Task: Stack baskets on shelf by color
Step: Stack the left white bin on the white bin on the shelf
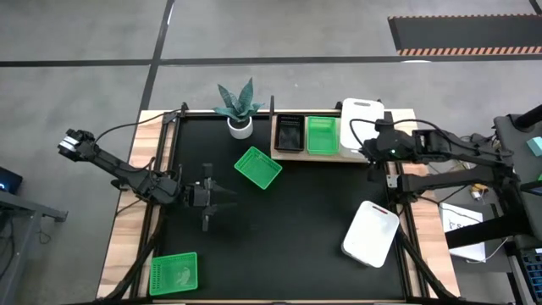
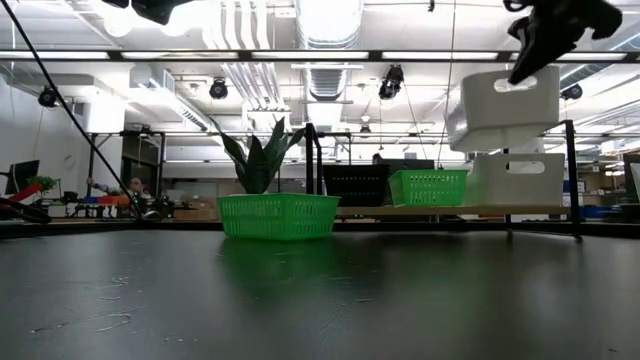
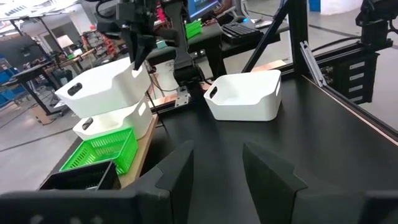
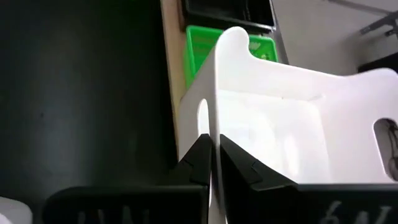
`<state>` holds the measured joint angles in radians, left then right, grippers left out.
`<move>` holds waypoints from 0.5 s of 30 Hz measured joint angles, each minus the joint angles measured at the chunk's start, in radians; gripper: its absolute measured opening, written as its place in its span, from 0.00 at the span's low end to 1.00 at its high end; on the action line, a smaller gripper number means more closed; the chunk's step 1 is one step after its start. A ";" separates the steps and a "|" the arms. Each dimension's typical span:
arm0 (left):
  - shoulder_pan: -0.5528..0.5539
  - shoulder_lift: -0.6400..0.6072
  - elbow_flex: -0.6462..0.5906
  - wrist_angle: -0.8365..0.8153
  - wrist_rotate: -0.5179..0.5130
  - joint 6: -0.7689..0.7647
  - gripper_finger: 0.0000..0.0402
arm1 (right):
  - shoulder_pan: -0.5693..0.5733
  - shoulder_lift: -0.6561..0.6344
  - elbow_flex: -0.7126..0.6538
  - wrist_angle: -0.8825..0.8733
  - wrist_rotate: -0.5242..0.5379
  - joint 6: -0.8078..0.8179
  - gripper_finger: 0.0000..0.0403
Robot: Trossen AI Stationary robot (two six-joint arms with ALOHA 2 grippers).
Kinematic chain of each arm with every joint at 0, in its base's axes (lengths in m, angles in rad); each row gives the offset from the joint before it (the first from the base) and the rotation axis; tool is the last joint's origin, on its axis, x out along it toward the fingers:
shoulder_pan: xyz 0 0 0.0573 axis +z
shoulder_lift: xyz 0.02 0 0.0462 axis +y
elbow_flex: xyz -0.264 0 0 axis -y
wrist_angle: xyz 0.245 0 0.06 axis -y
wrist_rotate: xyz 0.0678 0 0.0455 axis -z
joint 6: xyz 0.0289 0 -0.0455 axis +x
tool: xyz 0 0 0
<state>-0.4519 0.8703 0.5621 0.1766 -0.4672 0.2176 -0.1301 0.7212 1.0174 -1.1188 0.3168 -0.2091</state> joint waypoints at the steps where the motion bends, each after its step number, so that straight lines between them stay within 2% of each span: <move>1: 0.000 0.000 0.000 0.000 -0.003 0.000 0.30 | -0.011 0.000 -0.004 0.001 0.000 -0.010 0.02; 15: 0.000 0.000 -0.001 0.000 -0.004 0.000 0.30 | -0.152 0.015 -0.009 0.002 -0.005 -0.154 0.02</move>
<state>-0.4519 0.8703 0.5610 0.1767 -0.4717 0.2176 -0.2822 0.7359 1.0088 -1.1168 0.3116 -0.3626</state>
